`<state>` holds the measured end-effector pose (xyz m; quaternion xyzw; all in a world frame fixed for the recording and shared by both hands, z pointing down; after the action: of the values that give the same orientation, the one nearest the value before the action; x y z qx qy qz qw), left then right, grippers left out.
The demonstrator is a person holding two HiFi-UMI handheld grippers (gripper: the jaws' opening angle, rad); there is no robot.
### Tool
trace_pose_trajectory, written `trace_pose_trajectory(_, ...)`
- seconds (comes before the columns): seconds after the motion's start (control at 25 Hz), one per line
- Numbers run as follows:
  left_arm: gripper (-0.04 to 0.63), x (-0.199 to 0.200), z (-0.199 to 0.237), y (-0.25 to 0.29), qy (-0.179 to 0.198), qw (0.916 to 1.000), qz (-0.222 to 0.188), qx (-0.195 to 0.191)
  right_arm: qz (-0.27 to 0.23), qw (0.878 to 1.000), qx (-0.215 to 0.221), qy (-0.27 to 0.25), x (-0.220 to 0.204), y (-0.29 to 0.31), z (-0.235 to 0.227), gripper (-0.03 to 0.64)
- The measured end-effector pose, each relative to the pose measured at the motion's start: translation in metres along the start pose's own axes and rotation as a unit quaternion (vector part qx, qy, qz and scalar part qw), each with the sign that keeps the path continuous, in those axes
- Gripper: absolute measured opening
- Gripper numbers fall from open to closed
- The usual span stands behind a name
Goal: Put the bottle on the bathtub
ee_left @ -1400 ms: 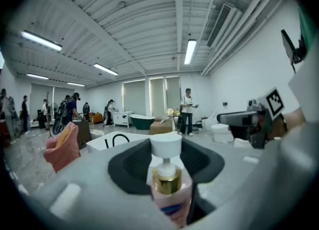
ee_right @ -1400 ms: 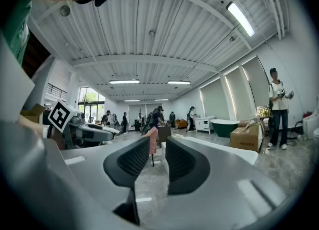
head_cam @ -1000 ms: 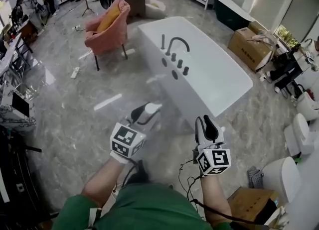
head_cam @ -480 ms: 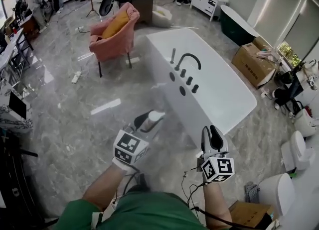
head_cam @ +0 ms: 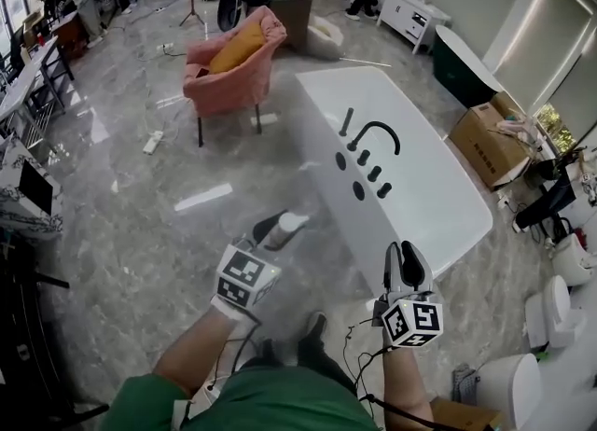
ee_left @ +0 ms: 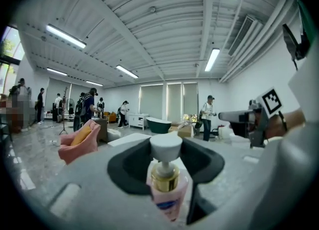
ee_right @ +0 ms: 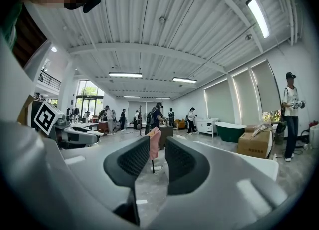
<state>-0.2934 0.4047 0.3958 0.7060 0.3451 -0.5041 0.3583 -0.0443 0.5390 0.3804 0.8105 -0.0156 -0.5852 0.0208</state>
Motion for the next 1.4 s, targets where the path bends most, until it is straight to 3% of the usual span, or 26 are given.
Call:
trace_pose_trajectory(0.28, 0.175, -0.013, 0.043, 0.06, -0.01, 0.9993, 0.025, 0.026, 0.009, 0.999, 0.034, 0.015, 0.0, 0.09, -0.043, 0.098)
trace_pose_trajectory(0.76, 0.179, 0.012, 0.141, 0.184, -0.016, 0.9938, 0.037, 0.103, 0.021, 0.994, 0.1, 0.039, 0.039, 0.268, -0.125, 0.098)
trace_pose_trajectory(1.04, 0.179, 0.016, 0.19, 0.227, -0.015, 0.9923, 0.033, 0.118, 0.022, 0.993, 0.112, 0.038, 0.05, 0.337, -0.138, 0.098)
trace_pose_trajectory(1.4, 0.179, -0.028, 0.303, 0.257, -0.031, 0.9939, 0.025, 0.102, 0.036, 0.996, 0.082, 0.021, 0.033, 0.448, -0.101, 0.098)
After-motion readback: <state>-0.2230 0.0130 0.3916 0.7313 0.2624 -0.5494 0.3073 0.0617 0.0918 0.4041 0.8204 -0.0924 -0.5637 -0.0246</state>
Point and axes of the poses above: the fingertips, and each gripper's own axes: y forward along the fingers, z to its left, x out of its top, the point moved 8 cm from there along -y, backward along the fingers, and after that the axes turned 14 degrees about y, right-handed, at the moved point
